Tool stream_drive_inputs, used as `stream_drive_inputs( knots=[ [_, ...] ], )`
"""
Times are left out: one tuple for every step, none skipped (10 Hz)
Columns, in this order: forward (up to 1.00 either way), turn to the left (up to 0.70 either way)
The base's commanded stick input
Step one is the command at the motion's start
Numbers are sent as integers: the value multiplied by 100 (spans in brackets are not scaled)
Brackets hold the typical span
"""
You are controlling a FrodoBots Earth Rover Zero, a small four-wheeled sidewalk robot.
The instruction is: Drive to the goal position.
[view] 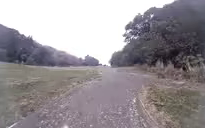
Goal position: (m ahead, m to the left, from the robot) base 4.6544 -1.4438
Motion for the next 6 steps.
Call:
stream_drive_inputs(
  knots=[
    [45,-27],
    [45,-27],
    [45,-27],
    [45,-27],
    [45,-27],
    [45,-24]
  ],
)
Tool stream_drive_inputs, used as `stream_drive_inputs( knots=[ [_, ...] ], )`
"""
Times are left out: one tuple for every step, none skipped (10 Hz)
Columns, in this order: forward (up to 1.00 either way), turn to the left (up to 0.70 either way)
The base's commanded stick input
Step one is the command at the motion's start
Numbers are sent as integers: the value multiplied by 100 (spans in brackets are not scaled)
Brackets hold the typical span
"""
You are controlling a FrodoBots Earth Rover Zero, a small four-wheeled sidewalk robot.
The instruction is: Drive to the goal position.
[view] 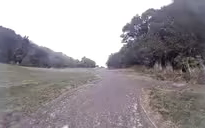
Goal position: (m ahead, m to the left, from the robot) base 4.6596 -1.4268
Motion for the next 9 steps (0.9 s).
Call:
stream_drive_inputs(
  knots=[
    [45,-19],
    [45,-11],
    [45,-10],
    [45,-8],
    [45,-8],
    [45,-8],
    [45,-27],
    [45,-27],
    [45,-27]
  ],
)
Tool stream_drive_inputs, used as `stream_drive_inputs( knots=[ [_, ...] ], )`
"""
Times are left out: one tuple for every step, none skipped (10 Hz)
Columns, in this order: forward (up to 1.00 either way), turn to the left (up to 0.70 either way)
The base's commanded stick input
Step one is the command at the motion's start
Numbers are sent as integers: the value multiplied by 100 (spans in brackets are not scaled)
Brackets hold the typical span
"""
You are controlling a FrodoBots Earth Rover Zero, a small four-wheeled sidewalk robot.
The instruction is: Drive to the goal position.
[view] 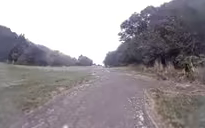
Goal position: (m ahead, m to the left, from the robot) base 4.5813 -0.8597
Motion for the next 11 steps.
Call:
stream_drive_inputs(
  knots=[
    [45,-27],
    [45,-27],
    [45,-27],
    [45,-27],
    [45,-19],
    [45,-9],
    [45,0],
    [45,0],
    [45,0],
    [45,0],
    [45,0]
  ],
)
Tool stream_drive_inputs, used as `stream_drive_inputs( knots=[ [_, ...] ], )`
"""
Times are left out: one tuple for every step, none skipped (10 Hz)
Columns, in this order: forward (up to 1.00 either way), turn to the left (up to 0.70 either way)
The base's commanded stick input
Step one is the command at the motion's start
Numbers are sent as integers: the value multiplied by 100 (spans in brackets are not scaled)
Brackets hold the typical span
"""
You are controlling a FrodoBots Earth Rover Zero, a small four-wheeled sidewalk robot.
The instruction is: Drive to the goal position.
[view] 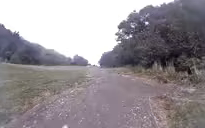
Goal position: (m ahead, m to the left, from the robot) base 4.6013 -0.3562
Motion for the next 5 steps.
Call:
stream_drive_inputs(
  knots=[
    [45,0],
    [45,0],
    [45,0],
    [45,0],
    [45,0]
  ],
)
